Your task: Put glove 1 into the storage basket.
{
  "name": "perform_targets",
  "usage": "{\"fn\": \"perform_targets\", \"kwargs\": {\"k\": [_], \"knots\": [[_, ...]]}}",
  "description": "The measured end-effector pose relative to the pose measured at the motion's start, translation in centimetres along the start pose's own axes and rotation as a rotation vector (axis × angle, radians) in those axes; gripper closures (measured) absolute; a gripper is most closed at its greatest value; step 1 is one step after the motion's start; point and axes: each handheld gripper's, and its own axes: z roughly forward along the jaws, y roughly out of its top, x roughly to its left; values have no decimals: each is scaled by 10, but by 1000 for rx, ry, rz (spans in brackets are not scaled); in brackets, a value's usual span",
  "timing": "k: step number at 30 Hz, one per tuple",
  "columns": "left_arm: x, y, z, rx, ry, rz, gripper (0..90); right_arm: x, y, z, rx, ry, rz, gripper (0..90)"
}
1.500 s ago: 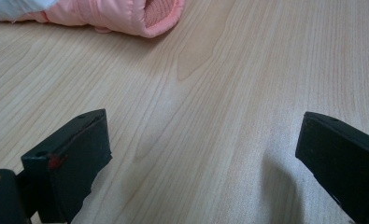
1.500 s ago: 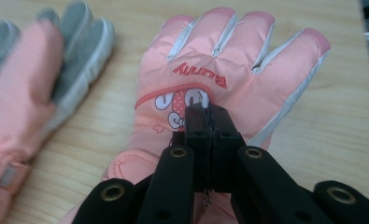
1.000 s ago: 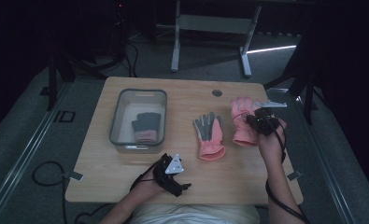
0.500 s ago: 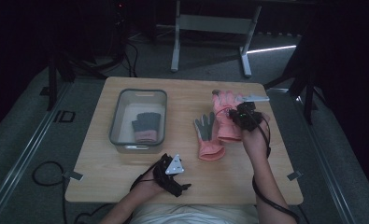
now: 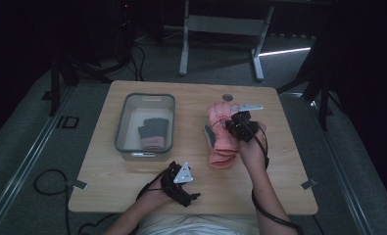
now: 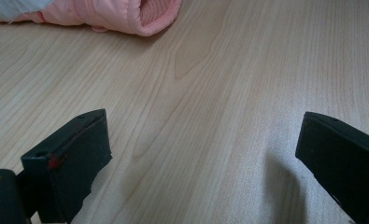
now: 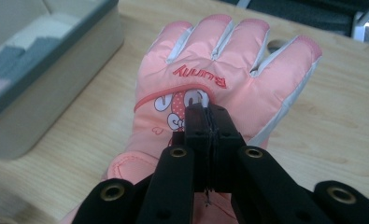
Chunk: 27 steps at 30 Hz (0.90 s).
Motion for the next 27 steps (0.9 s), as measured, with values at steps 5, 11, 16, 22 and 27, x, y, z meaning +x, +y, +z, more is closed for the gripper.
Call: {"fn": "perform_targets", "kwargs": {"k": [5,11,16,22,27], "knots": [[-1,0,0,2,0,0,28,5,-13,9,30,-14,6,884],[0,0,0,9,13,8,26,8,-25,22,70,-12,13,881],[0,0,1,11,9,7,26,8,-31,36,87,-6,33,878],[-1,0,1,13,8,7,26,11,-40,54,110,-1,39,871],[0,1,1,19,6,12,26,10,-40,52,105,10,45,834]]}}
